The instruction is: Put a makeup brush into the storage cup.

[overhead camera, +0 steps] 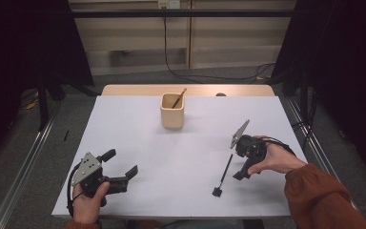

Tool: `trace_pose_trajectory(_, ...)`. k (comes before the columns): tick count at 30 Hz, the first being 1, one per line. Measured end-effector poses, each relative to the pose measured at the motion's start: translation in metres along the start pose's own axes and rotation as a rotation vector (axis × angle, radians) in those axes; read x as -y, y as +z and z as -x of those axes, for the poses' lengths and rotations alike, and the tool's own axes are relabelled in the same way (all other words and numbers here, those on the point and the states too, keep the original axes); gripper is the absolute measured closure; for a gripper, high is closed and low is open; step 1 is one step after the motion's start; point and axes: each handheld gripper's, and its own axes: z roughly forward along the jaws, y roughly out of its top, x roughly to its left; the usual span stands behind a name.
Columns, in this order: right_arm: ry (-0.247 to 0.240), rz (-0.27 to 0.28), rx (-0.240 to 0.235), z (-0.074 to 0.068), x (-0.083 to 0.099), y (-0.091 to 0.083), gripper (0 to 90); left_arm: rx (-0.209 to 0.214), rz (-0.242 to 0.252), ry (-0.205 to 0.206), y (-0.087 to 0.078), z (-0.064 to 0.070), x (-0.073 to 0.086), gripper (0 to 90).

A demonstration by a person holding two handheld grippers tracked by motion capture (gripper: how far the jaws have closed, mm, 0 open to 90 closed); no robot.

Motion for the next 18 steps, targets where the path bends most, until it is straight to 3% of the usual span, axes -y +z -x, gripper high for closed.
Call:
trace_pose_trajectory(7, -0.092, -0.005, -0.012, -0.001, -0.006, 0.009, 14.3, 0.0, -0.003, 0.0, 0.001, 0.0, 0.0, 2.3)
trace_pose_trajectory(10, -0.095, -0.016, -0.014, -0.001, -0.008, 0.012, 14.9, -0.002, -0.003, -0.001, 0.0, -0.001, 0.0, 2.3)
trace_pose_trajectory(18, -0.183, -0.03, -0.025, -0.005, -0.022, 0.017, 19.3, -0.003, -0.008, 0.003, 0.001, 0.0, 0.001, 2.3)
